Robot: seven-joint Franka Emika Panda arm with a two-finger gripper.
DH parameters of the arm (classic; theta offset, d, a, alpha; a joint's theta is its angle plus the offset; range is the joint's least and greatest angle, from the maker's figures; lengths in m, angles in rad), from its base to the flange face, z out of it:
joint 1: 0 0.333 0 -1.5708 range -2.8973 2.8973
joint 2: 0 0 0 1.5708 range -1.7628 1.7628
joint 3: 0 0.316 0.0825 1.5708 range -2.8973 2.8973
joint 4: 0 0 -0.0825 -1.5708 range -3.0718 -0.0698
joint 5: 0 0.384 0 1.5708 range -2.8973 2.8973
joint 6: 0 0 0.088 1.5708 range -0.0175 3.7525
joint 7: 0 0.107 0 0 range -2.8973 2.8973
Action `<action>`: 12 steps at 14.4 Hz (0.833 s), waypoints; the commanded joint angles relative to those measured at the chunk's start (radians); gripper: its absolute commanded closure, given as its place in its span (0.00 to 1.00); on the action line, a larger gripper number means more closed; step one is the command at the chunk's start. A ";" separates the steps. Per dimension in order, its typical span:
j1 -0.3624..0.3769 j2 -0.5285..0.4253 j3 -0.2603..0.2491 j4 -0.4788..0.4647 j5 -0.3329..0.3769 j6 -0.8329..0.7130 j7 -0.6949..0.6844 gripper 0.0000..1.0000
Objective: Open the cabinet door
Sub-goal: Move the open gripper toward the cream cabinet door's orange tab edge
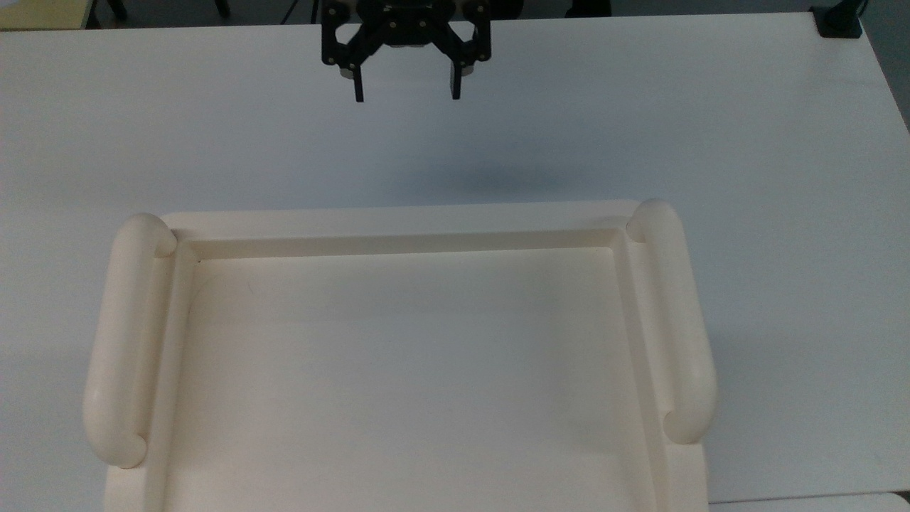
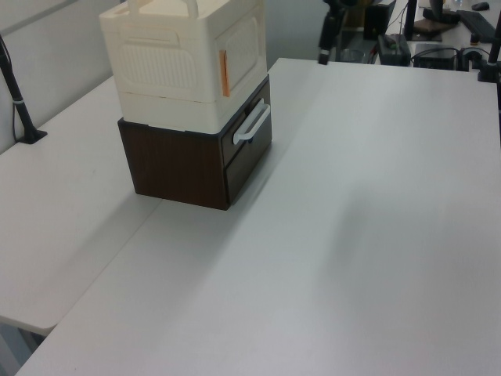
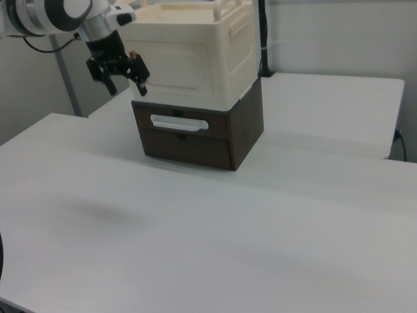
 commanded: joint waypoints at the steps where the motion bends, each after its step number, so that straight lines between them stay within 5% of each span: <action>1: 0.062 0.065 -0.011 0.069 -0.003 0.125 0.036 0.00; 4: 0.082 0.160 -0.016 0.180 0.000 0.188 0.039 0.00; 12: 0.110 0.259 -0.014 0.194 -0.024 0.511 0.201 0.04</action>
